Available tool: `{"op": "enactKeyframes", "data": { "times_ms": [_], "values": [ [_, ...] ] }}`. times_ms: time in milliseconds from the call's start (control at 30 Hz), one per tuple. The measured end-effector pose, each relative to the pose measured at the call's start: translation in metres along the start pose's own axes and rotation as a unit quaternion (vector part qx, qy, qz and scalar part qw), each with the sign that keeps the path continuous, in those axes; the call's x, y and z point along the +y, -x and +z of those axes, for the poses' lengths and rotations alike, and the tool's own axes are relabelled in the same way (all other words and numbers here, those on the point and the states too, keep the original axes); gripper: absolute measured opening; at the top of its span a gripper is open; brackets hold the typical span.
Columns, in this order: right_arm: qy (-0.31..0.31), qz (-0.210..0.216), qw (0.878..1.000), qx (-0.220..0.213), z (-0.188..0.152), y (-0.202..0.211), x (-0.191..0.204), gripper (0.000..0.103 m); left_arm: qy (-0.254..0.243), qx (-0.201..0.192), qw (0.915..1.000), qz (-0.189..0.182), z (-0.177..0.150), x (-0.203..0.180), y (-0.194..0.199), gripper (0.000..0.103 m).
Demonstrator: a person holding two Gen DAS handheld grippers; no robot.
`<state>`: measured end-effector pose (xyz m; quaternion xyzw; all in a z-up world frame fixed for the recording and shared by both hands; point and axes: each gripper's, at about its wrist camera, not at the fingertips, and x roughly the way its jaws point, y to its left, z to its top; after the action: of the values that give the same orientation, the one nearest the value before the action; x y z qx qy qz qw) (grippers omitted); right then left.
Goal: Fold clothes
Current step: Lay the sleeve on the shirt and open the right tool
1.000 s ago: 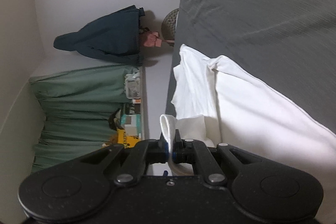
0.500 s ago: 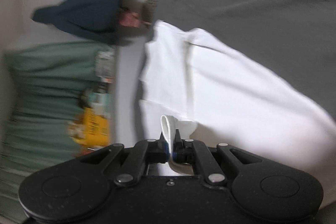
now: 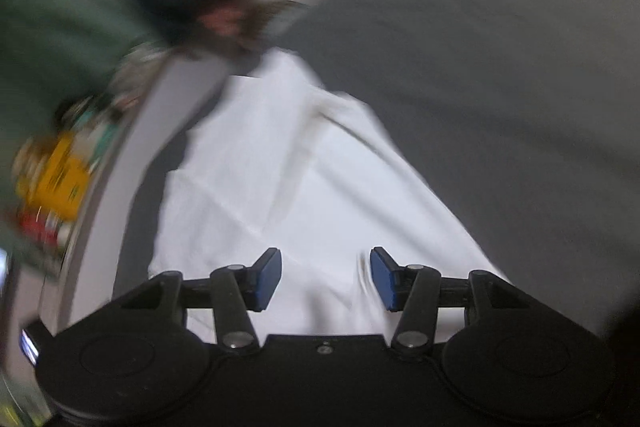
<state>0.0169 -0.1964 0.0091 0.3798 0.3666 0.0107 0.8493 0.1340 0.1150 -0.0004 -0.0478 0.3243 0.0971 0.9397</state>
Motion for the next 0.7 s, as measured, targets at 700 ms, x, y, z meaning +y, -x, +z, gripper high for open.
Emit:
{"op": "enactKeyframes", "data": {
  "times_ms": [700],
  "values": [
    [0.331,0.086,0.927,0.156,0.118,-0.347,0.244,0.033,0.175,-0.024,0.9432,-0.281,-0.026,0.025,-0.090,0.103]
  ]
}}
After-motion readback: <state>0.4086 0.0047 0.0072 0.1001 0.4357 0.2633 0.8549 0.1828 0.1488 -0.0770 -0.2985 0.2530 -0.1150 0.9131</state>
